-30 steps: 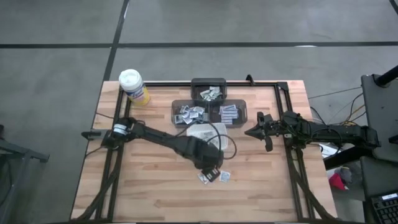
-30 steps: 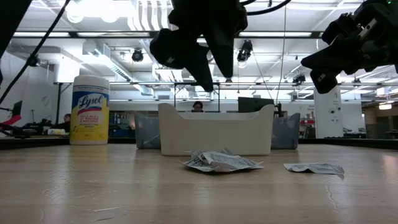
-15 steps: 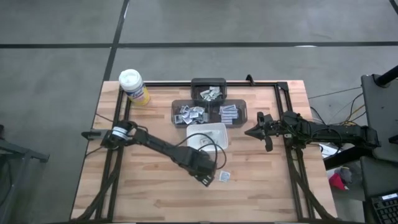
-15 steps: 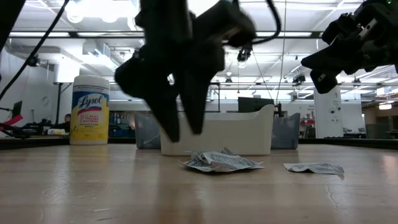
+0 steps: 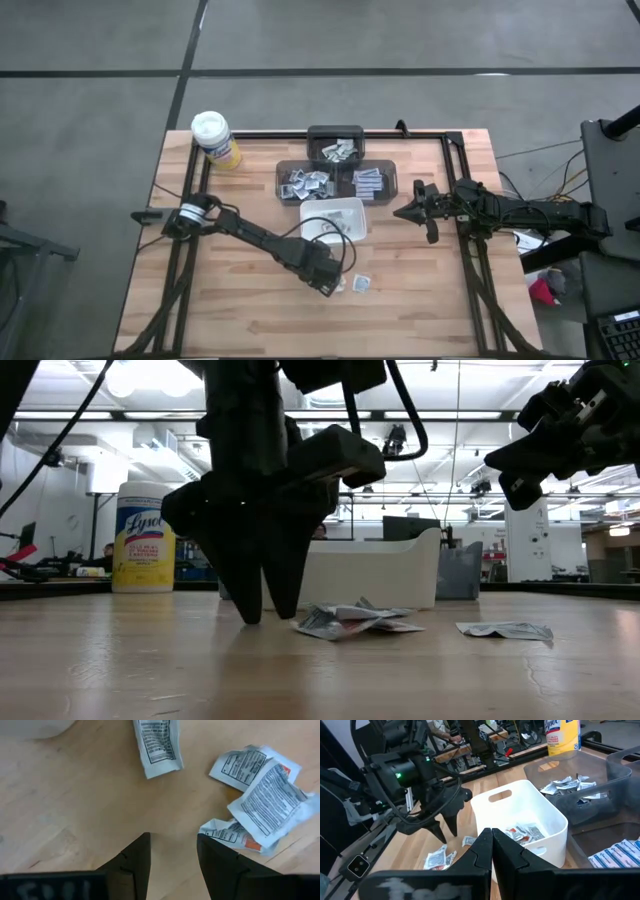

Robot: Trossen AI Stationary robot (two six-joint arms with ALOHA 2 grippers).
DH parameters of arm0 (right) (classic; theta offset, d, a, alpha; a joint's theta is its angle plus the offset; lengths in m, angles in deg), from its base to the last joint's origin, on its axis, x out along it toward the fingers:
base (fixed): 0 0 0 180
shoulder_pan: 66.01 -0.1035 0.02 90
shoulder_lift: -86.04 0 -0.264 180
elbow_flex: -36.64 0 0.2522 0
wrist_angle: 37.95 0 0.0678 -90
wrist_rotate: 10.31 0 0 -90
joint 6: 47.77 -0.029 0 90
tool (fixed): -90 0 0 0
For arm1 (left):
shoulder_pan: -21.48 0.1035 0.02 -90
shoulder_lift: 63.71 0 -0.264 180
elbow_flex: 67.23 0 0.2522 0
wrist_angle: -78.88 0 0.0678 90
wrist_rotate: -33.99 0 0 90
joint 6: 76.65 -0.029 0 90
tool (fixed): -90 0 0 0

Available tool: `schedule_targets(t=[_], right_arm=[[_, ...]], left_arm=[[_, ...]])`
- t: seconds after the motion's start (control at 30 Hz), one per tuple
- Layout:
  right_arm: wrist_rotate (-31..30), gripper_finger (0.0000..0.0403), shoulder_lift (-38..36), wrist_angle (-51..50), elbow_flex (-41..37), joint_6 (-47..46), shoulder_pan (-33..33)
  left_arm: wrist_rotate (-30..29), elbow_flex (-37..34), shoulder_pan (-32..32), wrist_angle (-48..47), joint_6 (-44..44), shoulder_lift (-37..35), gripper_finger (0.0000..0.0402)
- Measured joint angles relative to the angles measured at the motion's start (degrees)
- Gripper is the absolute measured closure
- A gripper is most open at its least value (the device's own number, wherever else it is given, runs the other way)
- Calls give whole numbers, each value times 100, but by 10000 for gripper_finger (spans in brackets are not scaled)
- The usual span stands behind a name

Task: Pick & Place First Aid Supplies
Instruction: Put the ointment pack into the white bin

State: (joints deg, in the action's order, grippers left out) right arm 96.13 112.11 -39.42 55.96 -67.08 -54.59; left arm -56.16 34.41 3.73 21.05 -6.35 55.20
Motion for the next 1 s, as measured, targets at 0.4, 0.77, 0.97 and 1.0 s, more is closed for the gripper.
schedule_targets(t=[0.4,0.77,0.97,1.0], right_arm=[[0,394,2,0,0,-17,0],[0,394,2,0,0,-17,-2],[0,394,1,0,0,-17,-1],[0,394,0,0,0,-17,-2]], left_arm=[[-473,184,-28,77,186,0,251],[-625,175,-26,93,285,104,251],[-603,175,-48,60,468,204,251],[-603,177,-50,55,478,212,251]])
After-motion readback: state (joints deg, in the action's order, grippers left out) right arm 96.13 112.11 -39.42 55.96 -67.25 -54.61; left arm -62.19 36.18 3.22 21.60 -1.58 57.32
